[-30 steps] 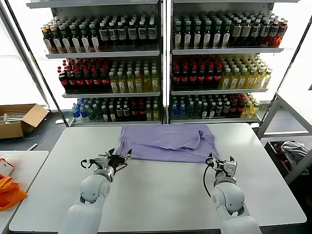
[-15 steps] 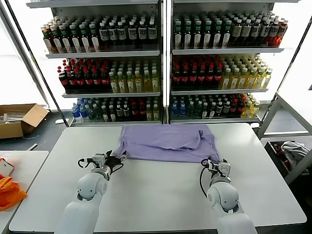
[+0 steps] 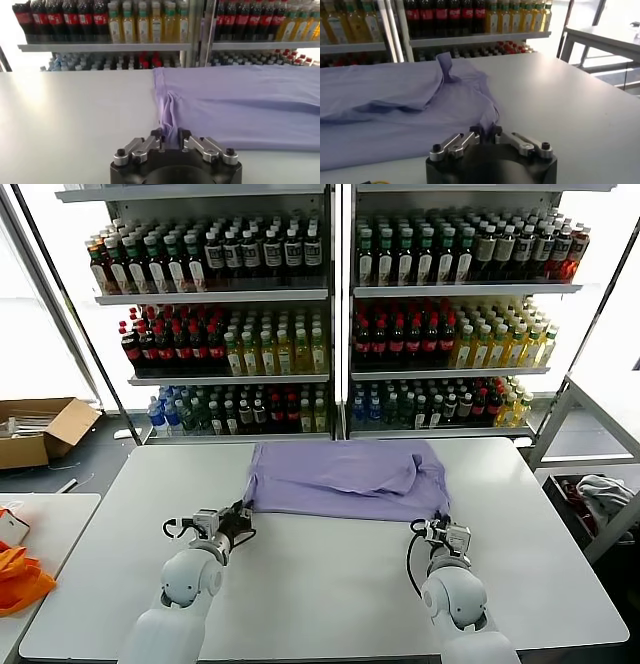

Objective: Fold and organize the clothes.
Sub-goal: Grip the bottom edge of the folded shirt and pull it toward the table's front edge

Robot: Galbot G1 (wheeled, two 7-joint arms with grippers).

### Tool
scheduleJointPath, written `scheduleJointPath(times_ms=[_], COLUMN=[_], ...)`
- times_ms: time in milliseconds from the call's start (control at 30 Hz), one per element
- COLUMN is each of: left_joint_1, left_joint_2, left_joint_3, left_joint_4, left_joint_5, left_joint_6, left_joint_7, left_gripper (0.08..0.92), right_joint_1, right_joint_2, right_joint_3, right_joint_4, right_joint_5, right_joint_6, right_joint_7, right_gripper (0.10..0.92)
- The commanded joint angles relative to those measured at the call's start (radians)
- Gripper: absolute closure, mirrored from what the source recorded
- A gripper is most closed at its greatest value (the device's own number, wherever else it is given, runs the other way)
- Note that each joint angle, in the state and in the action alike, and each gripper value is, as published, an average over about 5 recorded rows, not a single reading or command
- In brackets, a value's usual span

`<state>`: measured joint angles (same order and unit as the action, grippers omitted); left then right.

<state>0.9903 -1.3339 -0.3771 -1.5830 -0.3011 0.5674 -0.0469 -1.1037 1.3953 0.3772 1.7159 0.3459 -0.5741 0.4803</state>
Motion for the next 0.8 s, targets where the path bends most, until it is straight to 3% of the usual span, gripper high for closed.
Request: scheduleJointPath(times_ms=[33,200,567,800], left_joint_1=[0.071,0.106,0.222,0.382], left_joint_2=[-0.016,-0.008,0.02,0.054], left_joint_3=[-0.001,-0.02,-0.024,-0.074], left_joint_4=[-0.031,-0.102,-0.361,-0.475], left_joint_5=[0.031,0.039,0.021,0.022], left_joint_6=[0.002,-0.01,-0.005,-0.003], left_joint_7=[0.012,0.011,-0.003,-0.025], left_gripper=[0.825,0.911,0.914,0.914], right_joint_1=[-0.036,-0.068,-0.207,-0.372], right_joint_2=[0.005,-0.001,-0.021,-0.031], right_joint_3=[-0.015,-0.015,-0.036,-0.006], right_joint_4=[0.078,0.169,0.391,0.506], right_joint_5=[-0.008,-0.027,-0.07,-0.098], right_joint_6=[-0.005,-0.005,-0.007,-0.006], right_joint_7=[0.008,0.021,0.045,0.051], right_gripper=[0.909,0.912,0.912,0.912])
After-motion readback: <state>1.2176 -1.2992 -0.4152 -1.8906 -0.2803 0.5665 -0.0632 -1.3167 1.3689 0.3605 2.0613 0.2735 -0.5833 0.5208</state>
